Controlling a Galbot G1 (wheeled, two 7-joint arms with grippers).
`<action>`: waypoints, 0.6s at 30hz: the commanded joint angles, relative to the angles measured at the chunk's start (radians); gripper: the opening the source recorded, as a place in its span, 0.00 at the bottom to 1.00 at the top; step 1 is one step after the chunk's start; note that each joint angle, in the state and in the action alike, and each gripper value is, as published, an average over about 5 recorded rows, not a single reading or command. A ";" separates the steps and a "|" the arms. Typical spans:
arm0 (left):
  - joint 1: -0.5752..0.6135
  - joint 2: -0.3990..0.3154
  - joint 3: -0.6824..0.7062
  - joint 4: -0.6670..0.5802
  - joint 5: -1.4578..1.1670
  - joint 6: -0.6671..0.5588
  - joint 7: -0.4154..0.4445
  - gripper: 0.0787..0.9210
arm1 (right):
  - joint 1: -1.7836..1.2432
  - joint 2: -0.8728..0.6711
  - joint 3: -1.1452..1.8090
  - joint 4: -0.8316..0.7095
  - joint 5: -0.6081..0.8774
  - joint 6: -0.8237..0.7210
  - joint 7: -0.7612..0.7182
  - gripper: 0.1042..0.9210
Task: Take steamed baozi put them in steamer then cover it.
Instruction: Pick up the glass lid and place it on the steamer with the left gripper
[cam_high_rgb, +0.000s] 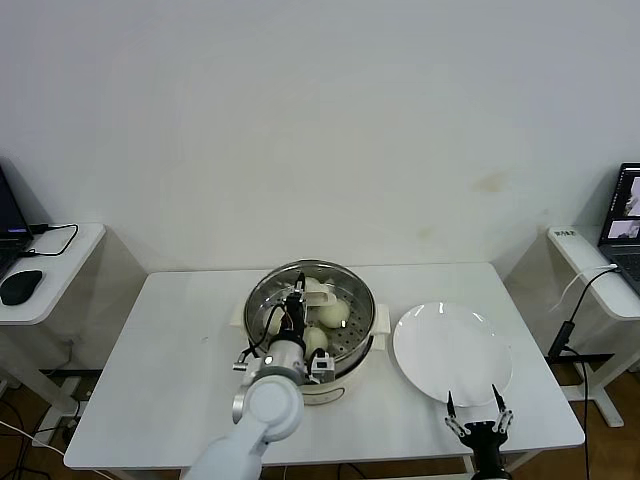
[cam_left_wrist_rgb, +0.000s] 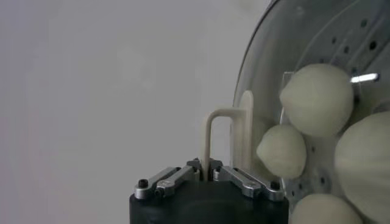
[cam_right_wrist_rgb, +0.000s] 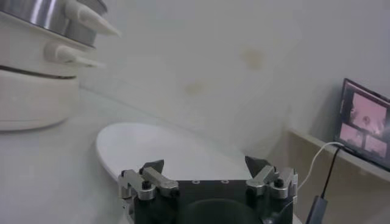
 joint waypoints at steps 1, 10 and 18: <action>0.011 -0.015 0.006 0.005 0.015 0.000 0.006 0.08 | -0.001 0.000 -0.002 -0.002 -0.004 0.002 0.001 0.88; 0.019 -0.019 0.004 -0.003 0.003 -0.001 0.006 0.08 | -0.002 0.001 -0.009 -0.005 -0.009 0.003 0.000 0.88; 0.030 -0.009 -0.004 -0.052 -0.036 0.000 -0.019 0.17 | -0.003 0.000 -0.010 -0.004 -0.008 0.002 -0.001 0.88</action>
